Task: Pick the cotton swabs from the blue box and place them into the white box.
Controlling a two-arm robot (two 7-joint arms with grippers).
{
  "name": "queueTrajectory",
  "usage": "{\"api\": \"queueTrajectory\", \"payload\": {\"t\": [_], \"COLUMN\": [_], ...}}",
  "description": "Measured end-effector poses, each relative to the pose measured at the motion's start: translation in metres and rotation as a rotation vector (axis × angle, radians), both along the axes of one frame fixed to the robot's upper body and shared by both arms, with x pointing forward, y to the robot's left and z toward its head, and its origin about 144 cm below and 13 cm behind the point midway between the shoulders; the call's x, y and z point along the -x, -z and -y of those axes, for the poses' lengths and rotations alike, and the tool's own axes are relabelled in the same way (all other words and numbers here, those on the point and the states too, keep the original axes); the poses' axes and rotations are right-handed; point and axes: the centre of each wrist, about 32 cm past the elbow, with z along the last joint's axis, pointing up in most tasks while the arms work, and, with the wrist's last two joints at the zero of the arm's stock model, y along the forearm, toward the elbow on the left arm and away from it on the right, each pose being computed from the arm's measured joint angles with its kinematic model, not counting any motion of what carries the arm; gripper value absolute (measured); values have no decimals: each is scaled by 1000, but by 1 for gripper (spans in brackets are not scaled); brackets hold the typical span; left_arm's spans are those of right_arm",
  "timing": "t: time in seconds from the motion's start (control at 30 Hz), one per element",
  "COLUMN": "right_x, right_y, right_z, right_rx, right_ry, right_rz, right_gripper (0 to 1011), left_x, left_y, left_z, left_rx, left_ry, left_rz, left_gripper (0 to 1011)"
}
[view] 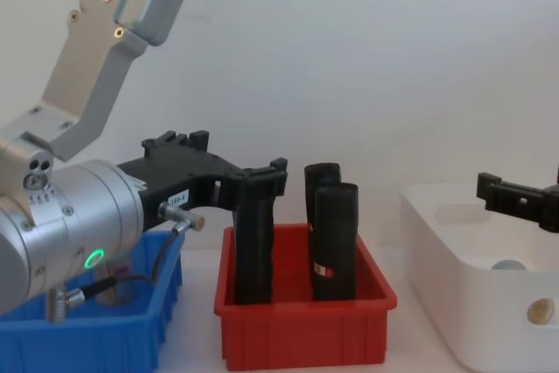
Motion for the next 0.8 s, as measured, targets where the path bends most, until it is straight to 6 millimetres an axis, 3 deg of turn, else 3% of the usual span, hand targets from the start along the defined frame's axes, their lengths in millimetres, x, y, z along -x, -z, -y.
{"api": "queueTrajectory", "payload": {"t": [0.4, 0.8], "right_x": [-8, -36], "right_y": [4, 10], "right_z": [1, 0], "right_rx": [14, 46], "right_ry": [-16, -73], "right_rz": [2, 9], "right_gripper": [1001, 1001], "left_x": [4, 4], "left_y": [4, 4], "left_z": [2, 1], "left_rx": [11, 11], "left_ry": [-21, -22], "left_rz": [11, 12], "left_gripper": [1004, 1004]}}
